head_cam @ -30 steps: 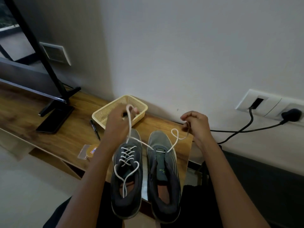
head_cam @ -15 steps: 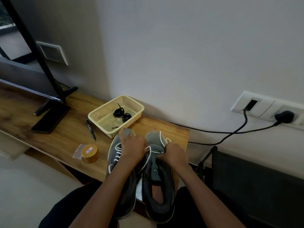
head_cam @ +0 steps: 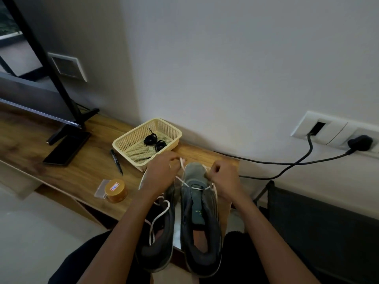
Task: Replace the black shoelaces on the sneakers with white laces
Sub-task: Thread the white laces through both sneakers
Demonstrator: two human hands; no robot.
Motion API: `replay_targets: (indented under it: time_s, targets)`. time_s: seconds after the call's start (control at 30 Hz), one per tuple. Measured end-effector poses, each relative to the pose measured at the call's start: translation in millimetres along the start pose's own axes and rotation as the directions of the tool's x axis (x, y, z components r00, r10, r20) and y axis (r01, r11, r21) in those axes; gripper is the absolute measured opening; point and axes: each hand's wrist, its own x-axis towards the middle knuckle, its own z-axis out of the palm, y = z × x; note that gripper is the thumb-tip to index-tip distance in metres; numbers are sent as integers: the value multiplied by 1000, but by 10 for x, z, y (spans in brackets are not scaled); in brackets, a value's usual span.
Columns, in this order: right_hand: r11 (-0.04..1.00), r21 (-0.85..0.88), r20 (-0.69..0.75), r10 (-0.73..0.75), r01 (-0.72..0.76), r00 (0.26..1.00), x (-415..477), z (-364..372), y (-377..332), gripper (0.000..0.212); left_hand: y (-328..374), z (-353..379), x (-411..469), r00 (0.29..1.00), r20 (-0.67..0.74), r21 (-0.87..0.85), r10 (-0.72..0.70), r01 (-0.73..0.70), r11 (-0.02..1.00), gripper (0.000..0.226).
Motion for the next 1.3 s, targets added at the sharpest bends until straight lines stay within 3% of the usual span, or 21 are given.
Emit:
replay_targets:
  time_s: [0.03, 0.1, 0.17, 0.27, 0.57, 0.7, 0.8, 0.9, 1.1, 1.3]
  targets:
    - [980, 201, -58, 15, -3, 998, 3, -81, -69, 24, 81, -51, -6, 1000, -9, -187, 21, -22, 982, 11]
    - [846, 533, -56, 68, -28, 996, -23, -245, -231, 18, 229, -162, -26, 996, -67, -343, 55, -75, 936, 12]
    - [730, 683, -22, 42, -16, 999, -68, -375, -382, 17, 365, -272, -57, 990, -108, -381, 95, -129, 916, 13]
    - [625, 771, -92, -80, 122, 993, -160, -543, -599, 17, 603, -451, -114, 975, -163, -420, 153, -209, 883, 16]
    - [424, 824, -293, -251, 377, 923, -651, -984, -1050, 13, 1169, -1008, -381, 943, -224, -317, 248, -311, 896, 25]
    - [422, 805, -322, -278, 416, 905, -833, -1157, -1166, 15, 1369, -1222, -424, 911, -257, -98, 324, -358, 929, 23]
    - [496, 752, -345, -265, 434, 900, -952, -1267, -1230, 15, 1533, -1342, -437, 914, -240, 89, 327, -315, 945, 26]
    - [565, 720, -346, -210, 402, 914, -1031, -1327, -1247, 15, 1676, -1394, -471, 913, -270, -34, 305, -326, 945, 23]
    - [486, 796, -321, -166, 361, 932, -1144, -1441, -1314, 13, 1901, -1511, -554, 911, -309, -228, 274, -351, 908, 12]
    - [466, 807, -319, -174, 364, 931, -1172, -1487, -1426, 13, 2000, -1578, -619, 890, -331, -274, 314, -409, 870, 12]
